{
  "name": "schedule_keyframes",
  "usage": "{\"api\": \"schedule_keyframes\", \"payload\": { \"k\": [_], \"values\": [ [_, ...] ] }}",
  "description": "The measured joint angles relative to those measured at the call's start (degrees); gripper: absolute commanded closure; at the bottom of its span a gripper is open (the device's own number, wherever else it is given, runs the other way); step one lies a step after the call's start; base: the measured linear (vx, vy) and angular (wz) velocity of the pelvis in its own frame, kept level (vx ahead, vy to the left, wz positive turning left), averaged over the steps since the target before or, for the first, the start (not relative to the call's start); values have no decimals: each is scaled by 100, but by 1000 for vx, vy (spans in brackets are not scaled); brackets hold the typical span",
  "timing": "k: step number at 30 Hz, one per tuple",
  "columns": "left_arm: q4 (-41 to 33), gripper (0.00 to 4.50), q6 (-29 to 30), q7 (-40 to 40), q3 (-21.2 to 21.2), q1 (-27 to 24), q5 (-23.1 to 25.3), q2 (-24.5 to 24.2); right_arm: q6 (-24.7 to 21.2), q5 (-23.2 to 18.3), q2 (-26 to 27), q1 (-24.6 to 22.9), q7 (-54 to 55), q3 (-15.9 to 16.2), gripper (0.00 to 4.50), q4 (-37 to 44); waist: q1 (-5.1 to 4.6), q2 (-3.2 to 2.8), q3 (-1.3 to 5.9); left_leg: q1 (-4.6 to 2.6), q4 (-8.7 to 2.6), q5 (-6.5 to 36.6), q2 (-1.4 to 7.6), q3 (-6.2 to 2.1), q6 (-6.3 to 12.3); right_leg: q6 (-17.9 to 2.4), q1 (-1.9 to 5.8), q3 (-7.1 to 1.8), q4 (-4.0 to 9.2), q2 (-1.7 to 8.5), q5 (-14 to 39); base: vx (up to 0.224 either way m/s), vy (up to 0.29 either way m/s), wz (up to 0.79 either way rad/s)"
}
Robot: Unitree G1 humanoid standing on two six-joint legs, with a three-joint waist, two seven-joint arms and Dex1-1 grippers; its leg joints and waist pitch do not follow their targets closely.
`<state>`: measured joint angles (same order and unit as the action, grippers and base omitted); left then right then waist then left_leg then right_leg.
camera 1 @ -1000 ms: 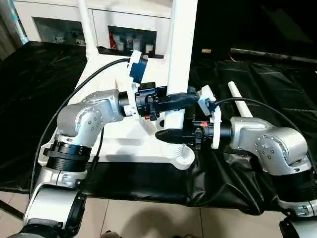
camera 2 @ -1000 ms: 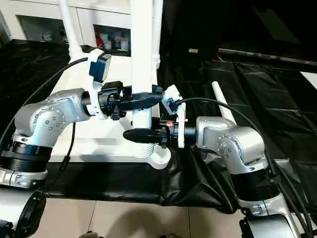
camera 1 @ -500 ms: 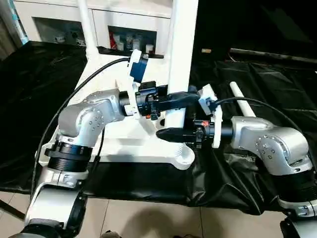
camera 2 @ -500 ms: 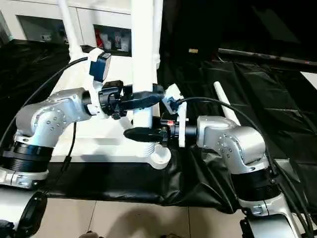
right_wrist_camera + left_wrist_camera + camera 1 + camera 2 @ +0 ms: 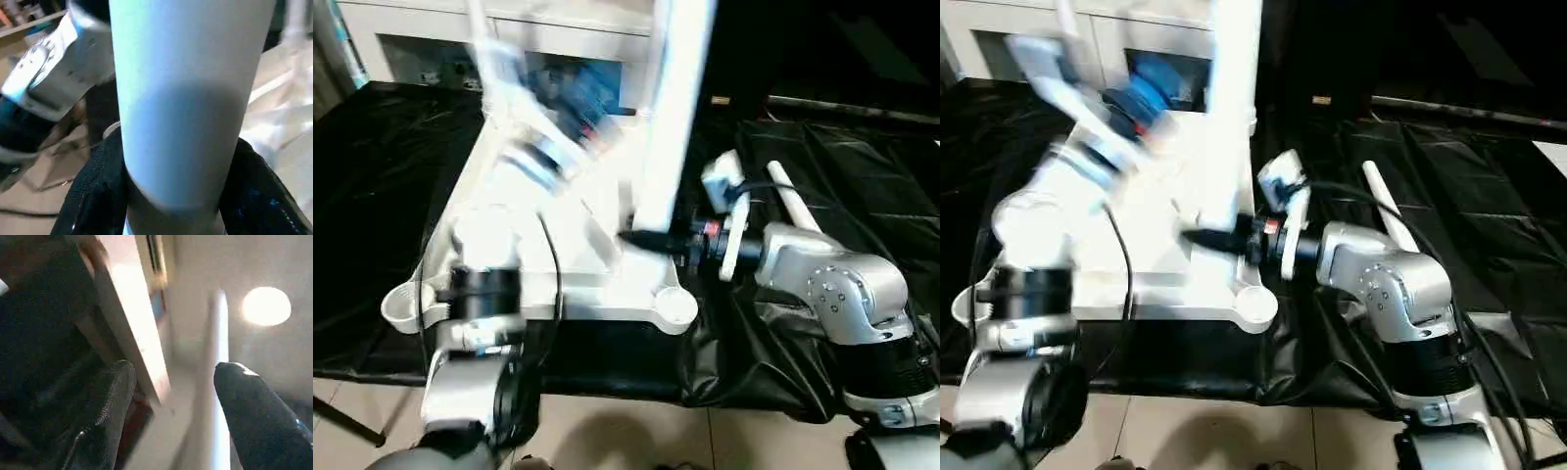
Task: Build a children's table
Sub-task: Pick table leg
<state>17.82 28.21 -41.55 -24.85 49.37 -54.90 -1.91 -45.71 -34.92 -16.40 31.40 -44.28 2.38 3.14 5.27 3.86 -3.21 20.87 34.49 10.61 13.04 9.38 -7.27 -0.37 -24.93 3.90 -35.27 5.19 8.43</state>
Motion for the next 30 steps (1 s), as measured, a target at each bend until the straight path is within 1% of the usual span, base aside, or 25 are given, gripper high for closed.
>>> {"api": "schedule_keyframes", "payload": {
  "k": [2, 3, 4, 6, 8, 9, 11, 13, 15, 17, 20, 26, 28, 30],
  "values": [
    [-9, 143, 5, 14, -32, 0, -29, -60, 150, 129, 86, -33, 202, -22, 256, -9, 8, 1, 1, 3, 1, -2, 0, -1, 4, -1, 1, 0, 3, 1, 0, 0, 0, 0],
    [-15, 143, 1, -4, 11, -13, 46, -138, 256, 215, 164, -46, 336, -21, 256, -18, 8, 1, 1, 4, 1, -3, 0, -1, 5, -1, 0, 0, 3, 1, -1, 0, 0, 0],
    [-20, 143, -5, -16, 121, -48, 229, -279, 391, 310, 253, -62, 474, -21, 256, -52, 4, 1, 1, 2, 1, -3, 0, -1, 5, -1, 1, 0, 2, 1, 0, 0, 0, 0],
    [73, 143, -229, 97, 684, -183, 1102, -662, 749, 615, 266, -202, 685, 25, 256, -116, 19, 3, 3, 3, 0, -3, 0, -1, 6, 8, 4, 1, 3, 3, 5, 0, 0, 0],
    [364, 143, -511, 306, 1173, -281, 1953, -881, 1014, 804, 287, -338, 707, 60, 256, -174, 18, 5, 2, 9, 0, -4, -1, -1, 7, 22, 0, 0, 12, 3, 3, 0, 0, 0],
    [460, 143, -671, 342, 1416, -331, 2303, -944, 1137, 882, 284, -381, 711, 102, 256, -184, 16, 5, 3, 12, 0, -5, -1, -1, 8, 25, 0, 0, 15, 3, 1, 0, 0, 0],
    [557, 143, -742, 389, 1821, -386, 2707, -943, 1273, 1001, 285, -391, 708, 231, 256, -216, 8, 6, 2, 15, 0, -9, -1, -2, 10, 24, -1, 0, 14, 3, 0, 0, 0, 0],
    [422, 143, -666, 411, 1970, -384, 2728, -803, 1282, 1067, 293, -391, 707, 339, 256, -225, 3, 6, 2, 14, 0, -9, -1, -1, 10, -2, -2, -1, 10, 4, -16, 0, 0, 0],
    [63, 143, -488, 342, 2034, -383, 2566, -689, 1317, 1108, 281, -399, 709, 413, 256, -239, -2, 6, 2, 13, 0, -9, 0, -1, 10, -5, -3, 0, 8, 3, -16, 0, 0, 0],
    [-209, 143, -417, 264, 2074, -353, 2455, -653, 1438, 1142, 278, -406, 704, 434, 256, -257, -24, 1, 2, 7, 0, -9, 0, 0, 10, -6, -3, -3, 6, 3, -15, 0, 0, 0],
    [-362, 143, -334, 122, 2088, -354, 2340, -640, 1629, 1261, 274, -444, 686, 434, 256, -272, -32, 1, 2, 4, -1, -9, 0, 1, 10, -4, -2, -4, 3, 1, -15, 0, 0, 0],
    [-411, 143, -236, 91, 2091, -366, 2351, -668, 1663, 1325, 255, -445, 687, 469, 256, -365, -27, 2, 2, 4, 1, -9, -1, 0, 10, 14, 0, -4, 4, 2, -14, 0, 0, 0],
    [-368, 143, -285, 184, 2081, -366, 2404, -660, 1670, 1334, 245, -445, 695, 476, 256, -414, -28, 2, 2, 4, 1, -9, -1, 0, 9, 15, 0, -3, 4, 2, -15, 0, 0, 0],
    [-220, 143, -463, 303, 2078, -365, 2553, -690, 1738, 1379, 269, -445, 752, 483, 256, -485, -27, 2, 2, 4, 0, -9, -1, -1, 9, 15, 0, -2, 4, 2, -16, 0, 0, 0]
  ]
}}
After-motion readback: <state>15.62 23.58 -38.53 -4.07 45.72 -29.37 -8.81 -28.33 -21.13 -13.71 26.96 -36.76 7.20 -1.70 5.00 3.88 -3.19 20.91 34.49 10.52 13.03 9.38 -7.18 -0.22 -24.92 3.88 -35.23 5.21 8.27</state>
